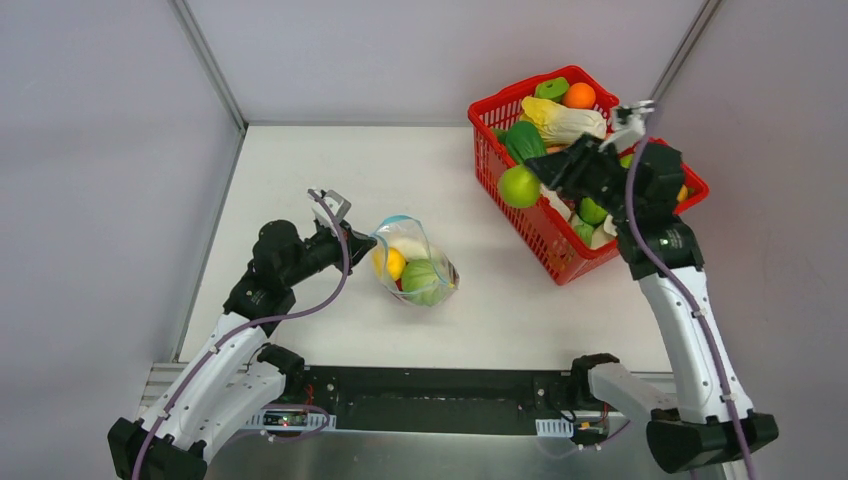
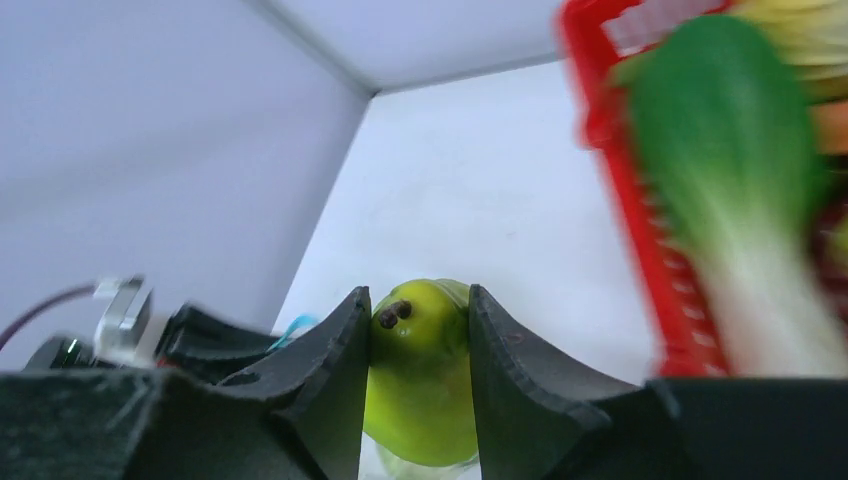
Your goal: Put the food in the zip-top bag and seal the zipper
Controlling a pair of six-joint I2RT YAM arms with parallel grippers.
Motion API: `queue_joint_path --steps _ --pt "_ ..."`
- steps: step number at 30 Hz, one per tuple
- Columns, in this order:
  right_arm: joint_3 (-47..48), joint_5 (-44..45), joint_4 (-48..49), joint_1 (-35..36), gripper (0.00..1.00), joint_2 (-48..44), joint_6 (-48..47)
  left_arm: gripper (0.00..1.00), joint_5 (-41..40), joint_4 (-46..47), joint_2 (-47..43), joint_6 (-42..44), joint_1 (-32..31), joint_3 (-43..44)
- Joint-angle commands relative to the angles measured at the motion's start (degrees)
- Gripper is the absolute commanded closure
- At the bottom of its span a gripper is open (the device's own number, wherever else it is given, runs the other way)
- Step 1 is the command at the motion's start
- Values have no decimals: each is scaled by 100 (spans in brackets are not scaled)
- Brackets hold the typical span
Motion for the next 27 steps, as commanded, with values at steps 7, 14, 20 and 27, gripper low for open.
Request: queue_joint_path --steps 7,14,20,27 --pt "418 342 1037 3648 100 1045 -1222 100 52 8 -31 -77 46 389" --pt "459 1467 1018 4721 100 1674 -2341 100 65 146 -87 -424 46 427" --pt "190 2420 1274 4940 100 1980 -3009 100 89 13 -101 -582 46 512" --pt "-68 2890 1664 4972 94 2167 -3533 100 109 31 -166 -820 46 577"
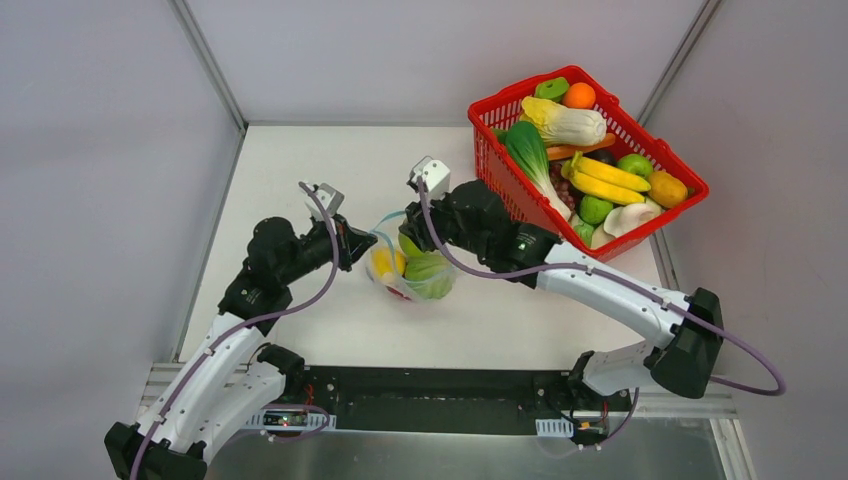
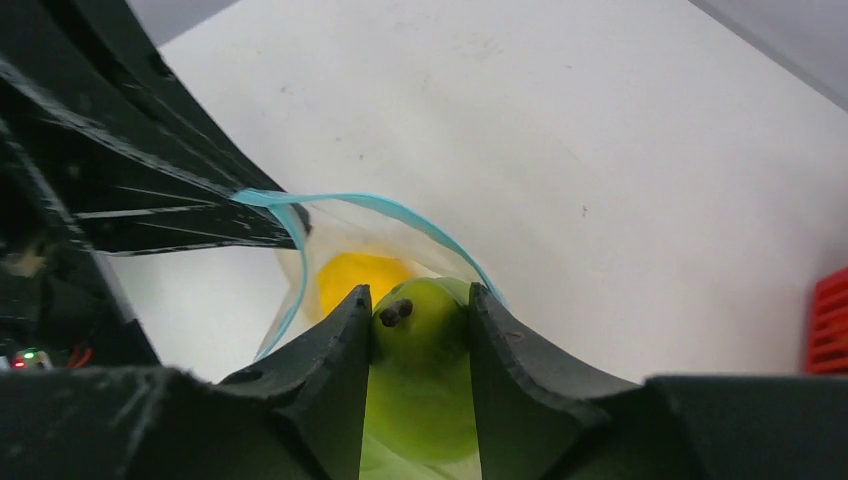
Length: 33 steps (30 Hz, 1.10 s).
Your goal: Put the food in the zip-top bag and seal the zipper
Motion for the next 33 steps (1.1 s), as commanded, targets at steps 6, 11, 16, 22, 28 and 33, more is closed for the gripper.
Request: queue_joint_path --steps 6,11,16,22,28,33 --pt "-9 374 583 36 74 308 -889 100 16 335 -24 -622 46 385" --pt "167 330 118 37 45 472 -1133 100 -194 410 -79 -828 46 339" --pt "171 -277 288 21 27 82 -709 100 -366 368 -77 -855 46 307" --pt "-140 -525 768 -115 27 -715 -167 100 -488 351 -48 -884 46 260" --pt "-507 -1000 1067 -575 59 -970 413 100 -570 324 -111 -900 46 229" --pt "-446 -570 695 -636 65 -928 727 100 -623 296 -138 -903 46 231"
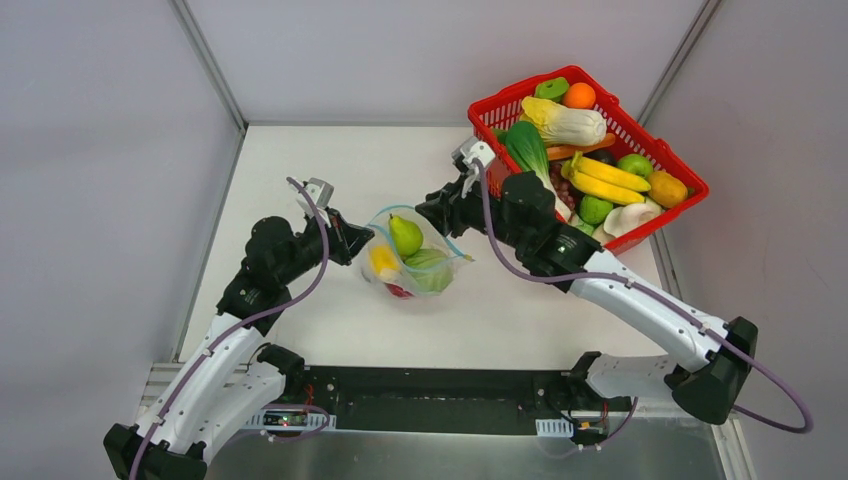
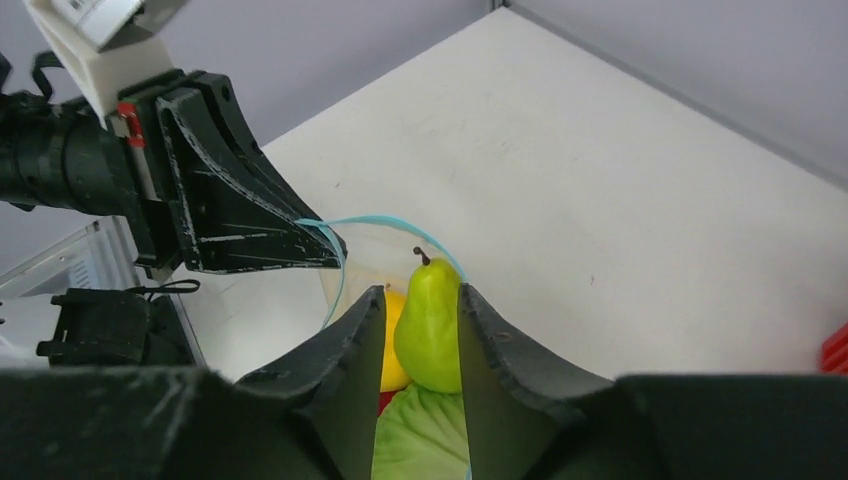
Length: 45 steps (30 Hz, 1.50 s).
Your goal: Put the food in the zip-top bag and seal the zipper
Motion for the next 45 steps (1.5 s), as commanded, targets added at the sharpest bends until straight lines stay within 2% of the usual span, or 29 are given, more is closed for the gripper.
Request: queue_joint_path --steps 1,3,5,8,10,14,19,22,26,30,35,39,42,45 --pt "-111 825 -100 -89 53 -59 571 100 -143 284 -114 -103 46 157" --pt "-352 750 -147 -466 32 -281 753 100 -196 263 -123 -102 46 162" --pt "-564 -36 -229 -1226 26 -554 1181 100 -287 186 -114 -102 46 181" --pt "-989 -1602 -147 -2469 24 -946 1757 100 -485 -44 -97 -76 44 214" --pt "-1152 -2481 -51 -3001 23 -1065 1915 100 -682 -120 -71 -120 46 224" --pt "-1866 -3499 700 -3212 23 -1334 1955 100 -899 -134 30 -236 42 236" --pt "-3077 -4035 2213 -3184 22 -1735 1995 100 -1023 -200 107 -269 42 295" --pt "-3566 -3951 2623 -2985 21 -1796 1746 100 -1083 -219 106 -252 46 311" --pt "-3518 -3593 2292 -2280 22 -1500 952 100 -1129 -220 119 -260 46 320" --pt "-3769 -3482 3113 -1570 21 -1235 407 100 -1107 -231 136 -284 46 341" --pt "-3832 -2561 3601 -987 21 -726 -186 100 -1084 -261 92 -300 46 325" --pt "-4031 -2385 4673 -897 34 -256 -220 100 -1049 -265 86 -302 46 322" --pt "-3958 -2312 4734 -851 45 -68 -338 100 -1017 -319 82 -287 46 339" --pt "-4057 -2121 5036 -840 48 -57 -353 100 -1039 -274 45 -313 46 297"
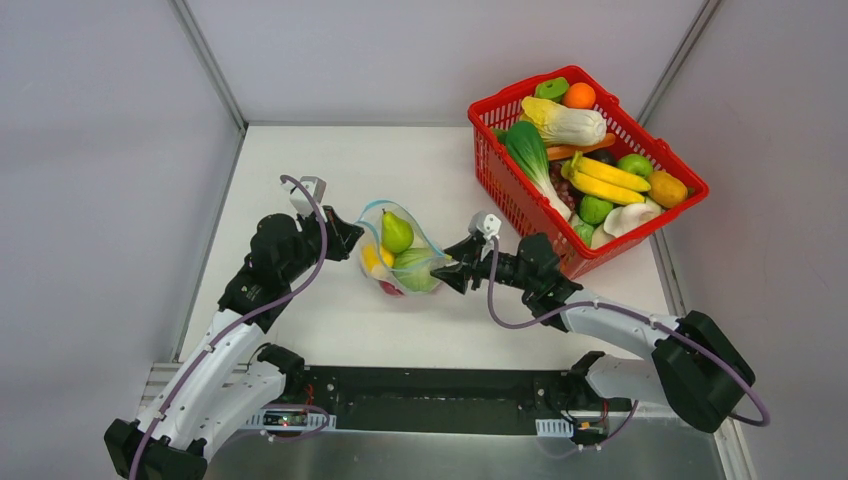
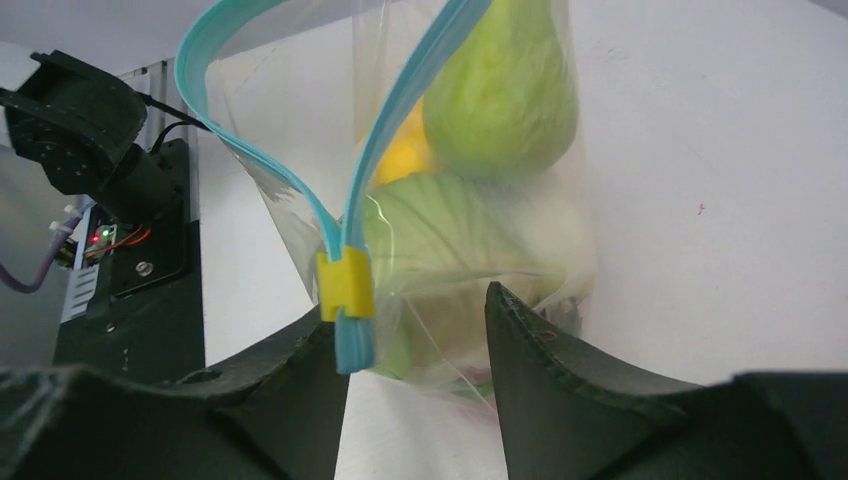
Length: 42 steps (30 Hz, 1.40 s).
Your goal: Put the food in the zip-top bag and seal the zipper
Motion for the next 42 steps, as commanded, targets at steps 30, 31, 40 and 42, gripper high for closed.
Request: queue_joint_path --steps 30,31,40,42 --pt "72 371 432 35 97 -365 -133 100 -254 94 -247 -21 46 102" --pt "88 381 390 35 93 -369 -121 100 -250 99 -245 -8 46 97" --pt "-55 558 313 43 48 -445 250 100 -287 375 -273 -25 55 -66" --pt "-127 677 297 40 46 -558 348 100 -319 397 -286 -52 55 -103"
